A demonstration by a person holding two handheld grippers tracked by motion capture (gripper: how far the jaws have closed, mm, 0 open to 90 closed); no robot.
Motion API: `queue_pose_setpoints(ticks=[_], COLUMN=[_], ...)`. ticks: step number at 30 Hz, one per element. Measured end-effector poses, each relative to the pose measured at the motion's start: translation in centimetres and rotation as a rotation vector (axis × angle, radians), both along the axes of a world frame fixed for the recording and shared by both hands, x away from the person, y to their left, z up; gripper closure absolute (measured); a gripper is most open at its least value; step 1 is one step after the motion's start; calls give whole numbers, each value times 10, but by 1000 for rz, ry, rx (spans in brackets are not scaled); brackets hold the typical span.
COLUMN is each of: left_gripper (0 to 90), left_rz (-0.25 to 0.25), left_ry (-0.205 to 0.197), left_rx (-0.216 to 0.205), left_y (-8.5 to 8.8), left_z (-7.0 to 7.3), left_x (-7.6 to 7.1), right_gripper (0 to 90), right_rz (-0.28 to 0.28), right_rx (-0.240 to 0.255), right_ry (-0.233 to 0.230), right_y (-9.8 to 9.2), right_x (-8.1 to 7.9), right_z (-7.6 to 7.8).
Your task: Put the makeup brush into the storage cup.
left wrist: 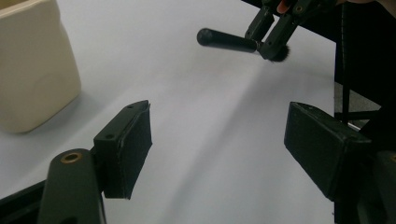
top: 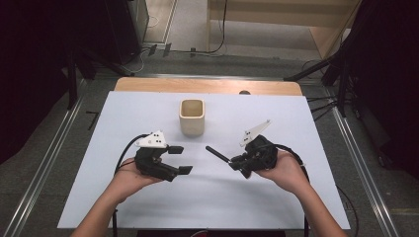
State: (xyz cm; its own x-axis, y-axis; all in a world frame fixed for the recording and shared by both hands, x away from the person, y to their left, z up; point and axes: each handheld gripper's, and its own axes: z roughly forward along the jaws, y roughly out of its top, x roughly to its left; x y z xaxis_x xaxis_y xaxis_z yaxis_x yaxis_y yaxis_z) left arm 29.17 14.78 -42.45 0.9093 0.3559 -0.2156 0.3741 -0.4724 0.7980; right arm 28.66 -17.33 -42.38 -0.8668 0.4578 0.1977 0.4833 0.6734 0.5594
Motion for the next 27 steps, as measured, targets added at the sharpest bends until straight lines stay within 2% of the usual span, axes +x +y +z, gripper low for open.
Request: queue_pose_setpoints(ticks=[13,18,27], left_gripper=[238,239,242], left_rz=[-42,-64,-89], left_ry=[-16,-5,-3], left_rx=[-17,-2,22], left_y=[-24,-28,-35], left_z=[0,-4,-9], left_x=[7,6,7], right_gripper=[791,791,790], right_rz=[7,22,65], right_rx=[-20,-23,-74], right_ry=[20,34,36], right_y=[-5,-3,10], right_x=[-3,-3,-5], right_z=[-4,-8,-11])
